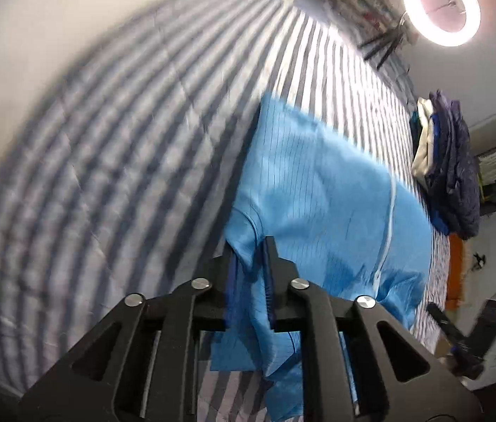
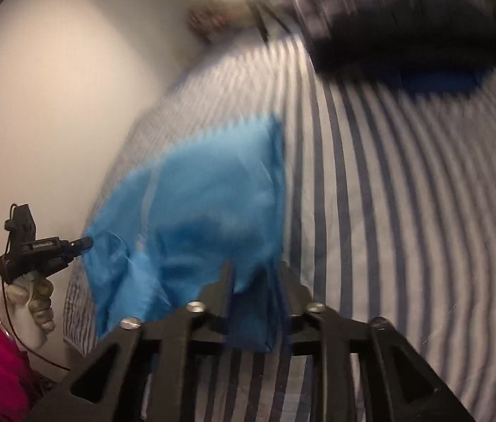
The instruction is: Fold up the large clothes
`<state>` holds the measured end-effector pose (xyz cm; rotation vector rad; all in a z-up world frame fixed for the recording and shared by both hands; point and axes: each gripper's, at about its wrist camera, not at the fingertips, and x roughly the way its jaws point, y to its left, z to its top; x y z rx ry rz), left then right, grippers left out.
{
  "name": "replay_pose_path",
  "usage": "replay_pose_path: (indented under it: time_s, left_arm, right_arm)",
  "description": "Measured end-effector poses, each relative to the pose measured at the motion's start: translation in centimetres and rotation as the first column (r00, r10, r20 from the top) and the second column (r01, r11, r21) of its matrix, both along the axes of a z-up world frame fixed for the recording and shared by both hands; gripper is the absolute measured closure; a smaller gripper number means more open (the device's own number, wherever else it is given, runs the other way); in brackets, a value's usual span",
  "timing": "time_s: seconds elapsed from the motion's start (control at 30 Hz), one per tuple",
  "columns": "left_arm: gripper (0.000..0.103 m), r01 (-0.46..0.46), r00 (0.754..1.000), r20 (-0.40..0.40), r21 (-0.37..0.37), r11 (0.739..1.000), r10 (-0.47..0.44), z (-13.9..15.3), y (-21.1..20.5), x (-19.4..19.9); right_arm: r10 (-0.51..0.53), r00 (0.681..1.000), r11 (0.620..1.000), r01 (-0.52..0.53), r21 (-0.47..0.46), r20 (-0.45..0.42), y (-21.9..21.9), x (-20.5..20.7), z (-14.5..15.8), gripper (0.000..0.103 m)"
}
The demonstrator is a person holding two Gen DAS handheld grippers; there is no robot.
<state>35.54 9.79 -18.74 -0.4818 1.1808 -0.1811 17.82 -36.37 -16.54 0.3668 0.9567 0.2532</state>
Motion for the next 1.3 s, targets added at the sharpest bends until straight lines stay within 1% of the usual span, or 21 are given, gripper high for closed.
replay_pose_path:
  time_s: [0.03,0.13,0.23,0.3,0.37,0.43,0.5,0.57,0.6,0.7,0.77,0.8,0.9,0.97,1.0,1.03,1.07,1.1,1.13,1.2,1.3]
  left_arm:
    - [0.091,-0.007,0.999,0.042,0.015,1.000,0.006,1.0,-0.1,0.0]
    - [0.091,0.026,0.991,0.128,0.052,0.998,-0.033,2.9,-1.7,0.4]
    - [0.091,0.104,0.983,0.143,0.070,0.992,-0.113,3.9,-4.4,1.7]
    - [0.091,0.110,0.981,0.152,0.076,0.991,-0.120,4.5,-5.3,2.2]
    - [0.091,0.121,0.978,0.158,0.086,0.989,-0.133,5.3,-6.1,2.8]
    - [0.091,0.122,0.977,0.165,0.085,0.989,-0.135,6.2,-6.2,2.9]
    - [0.090,0.113,0.973,0.190,0.086,0.990,-0.127,7.2,-5.8,2.5]
    - [0.089,0.063,0.973,0.215,0.115,0.991,-0.087,8.0,-4.4,1.8]
    - [0.089,0.052,0.972,0.220,0.111,0.992,-0.076,8.2,-3.8,1.6]
    - [0.089,0.030,0.967,0.247,0.108,0.994,-0.056,8.9,-2.3,1.5]
    - [0.089,0.054,0.968,0.238,0.095,0.994,-0.075,8.1,-2.3,2.2]
    - [0.088,0.086,0.972,0.213,0.070,0.994,-0.099,7.0,-2.6,2.8]
    - [0.088,0.132,0.986,0.084,0.126,0.983,-0.143,1.7,-3.7,4.3]
    - [0.089,0.133,0.991,-0.023,0.181,0.974,-0.131,-2.8,-3.2,4.0]
    - [0.089,0.133,0.991,-0.057,0.181,0.974,-0.125,-4.4,-2.9,3.5]
    - [0.088,0.145,0.989,-0.059,0.169,0.975,-0.136,-5.2,-2.6,3.0]
    - [0.088,0.151,0.988,-0.028,0.184,0.971,-0.149,-4.8,-2.5,2.6]
    - [0.088,0.157,0.988,-0.035,0.197,0.968,-0.153,-4.4,-2.6,2.5]
    - [0.088,0.145,0.989,-0.012,0.208,0.967,-0.145,-3.4,-2.5,2.4]
    - [0.088,0.110,0.990,0.060,0.212,0.971,-0.125,-1.3,-2.4,2.3]
    - [0.088,0.121,0.978,0.151,0.134,0.984,-0.141,1.5,-3.5,3.4]
  right_arm:
    - [0.028,0.998,0.999,-0.027,-0.019,0.050,0.5,0.5,1.3,0.073]
    - [0.081,0.991,0.996,-0.076,-0.057,0.105,2.0,3.7,2.6,0.072]
    - [0.128,0.986,0.986,-0.116,-0.116,0.102,4.4,7.4,2.8,0.073]
    - [0.149,0.984,0.984,-0.138,-0.112,0.096,5.2,8.8,2.4,0.073]
    - [0.170,0.982,0.982,-0.162,-0.100,0.079,6.0,10.2,2.2,0.073]
    - [0.201,0.978,0.972,-0.193,-0.134,0.049,7.2,11.1,1.2,0.073]
    - [0.241,0.971,0.958,-0.238,-0.161,0.000,7.7,11.2,-0.4,0.073]
    - [0.275,0.960,0.939,-0.280,-0.199,-0.052,7.9,11.0,-1.9,0.073]
    - [0.283,0.957,0.931,-0.291,-0.221,-0.070,7.7,11.1,-2.7,0.076]
    - [0.287,0.952,0.917,-0.305,-0.258,-0.107,6.4,9.8,-4.5,0.076]
    - [0.275,0.954,0.916,-0.299,-0.268,-0.123,5.4,9.3,-4.8,0.076]
    - [0.273,0.953,0.916,-0.298,-0.268,-0.130,5.0,9.1,-4.8,0.076]
    - [0.253,0.959,0.914,-0.280,-0.293,-0.127,4.0,8.9,-3.5,0.076]
    - [0.236,0.965,0.916,-0.260,-0.304,-0.114,3.3,8.8,-2.8,0.076]
    - [0.228,0.968,0.920,-0.251,-0.302,-0.110,3.1,8.7,-2.5,0.076]
    - [0.213,0.972,0.927,-0.234,-0.294,-0.102,2.7,8.7,-2.1,0.075]
    - [0.203,0.976,0.939,-0.217,-0.268,-0.081,2.4,8.7,-1.4,0.074]
    - [0.199,0.979,0.949,-0.206,-0.238,-0.054,2.2,8.7,-0.5,0.073]
    - [0.198,0.980,0.955,-0.200,-0.218,-0.030,2.3,8.7,0.1,0.073]
    - [0.205,0.979,0.962,-0.198,-0.188,0.020,3.1,9.0,1.3,0.073]
    - [0.236,0.971,0.956,-0.224,-0.188,0.044,5.4,10.4,2.0,0.072]
